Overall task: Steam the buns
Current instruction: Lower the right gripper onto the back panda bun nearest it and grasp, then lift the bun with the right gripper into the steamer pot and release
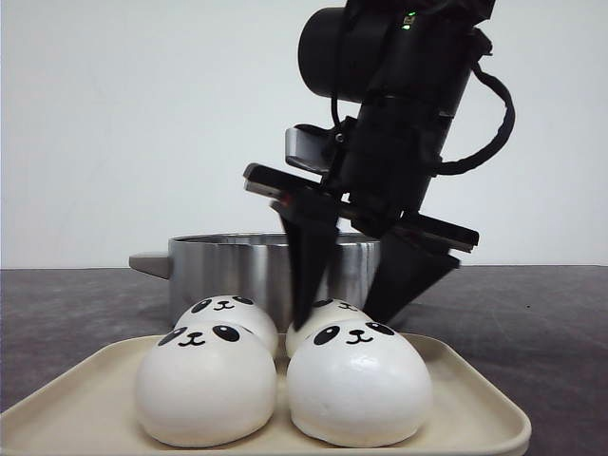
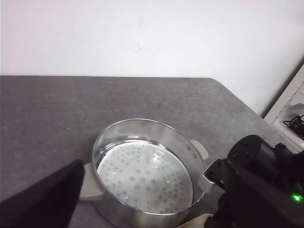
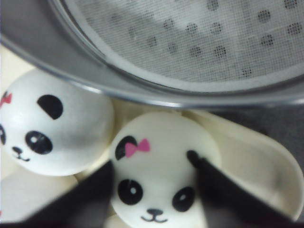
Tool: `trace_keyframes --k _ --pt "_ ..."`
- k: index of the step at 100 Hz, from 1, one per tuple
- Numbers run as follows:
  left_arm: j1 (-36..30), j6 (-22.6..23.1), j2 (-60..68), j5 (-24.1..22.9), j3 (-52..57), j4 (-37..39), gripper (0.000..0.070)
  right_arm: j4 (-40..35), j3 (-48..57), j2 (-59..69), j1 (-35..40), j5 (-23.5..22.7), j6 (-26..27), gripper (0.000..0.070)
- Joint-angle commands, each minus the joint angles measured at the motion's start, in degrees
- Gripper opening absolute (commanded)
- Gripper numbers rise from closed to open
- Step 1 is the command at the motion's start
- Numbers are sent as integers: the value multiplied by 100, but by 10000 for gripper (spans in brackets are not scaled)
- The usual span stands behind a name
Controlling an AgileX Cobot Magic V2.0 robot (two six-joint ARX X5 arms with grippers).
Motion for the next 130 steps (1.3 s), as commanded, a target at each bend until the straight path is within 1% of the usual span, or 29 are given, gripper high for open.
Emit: trace_keyframes --k 1,13,23,32,39,45,51,57,64,74,85,104,115,122,127,130 --pt "-31 -13 26 -28 72 52 561 48 20 245 28 90 72 10" --pt "-31 -13 24 -28 72 50 561 55 33 149 31 81 105 6" --pt "-37 -13 26 -31 72 52 561 -63 160 -205 66 -37 107 6" --pt "-63 -13 26 -35 72 59 561 -278 442 -669 173 -256 96 6" --pt "-63 -17 26 -33 72 61 561 -446 787 -1040 251 -216 48 6" --pt "-63 -20 26 -33 72 61 561 -444 1161 -1292 267 0 -50 6" --pt "-61 -20 28 -33 72 63 561 -308 1591 -1390 264 444 -212 6" --pt "-61 -20 33 -33 72 68 561 -190 2026 -1368 192 881 -490 6" --pt "-61 -20 42 -33 72 66 561 -44 2461 -1178 -42 1091 -820 6" --pt "-63 -20 70 -33 72 61 561 -33 2914 -706 -382 1071 -1043 6" --pt "-63 -20 109 -33 72 59 561 -15 3058 -105 -678 1008 -1180 6" --pt "-68 -17 177 -31 72 57 561 35 3058 1021 -933 1038 -1290 6" --pt "-68 -17 214 -31 72 57 561 133 3058 1537 -986 1281 -1287 6" --pt "-68 -20 232 -31 72 52 561 264 3058 1764 -986 1353 -1290 7" --pt "-68 -20 243 -31 72 50 561 372 3058 1864 -986 1440 -1287 29" --pt "-68 -24 247 -28 72 52 561 422 3058 1908 -986 1453 -1287 80"
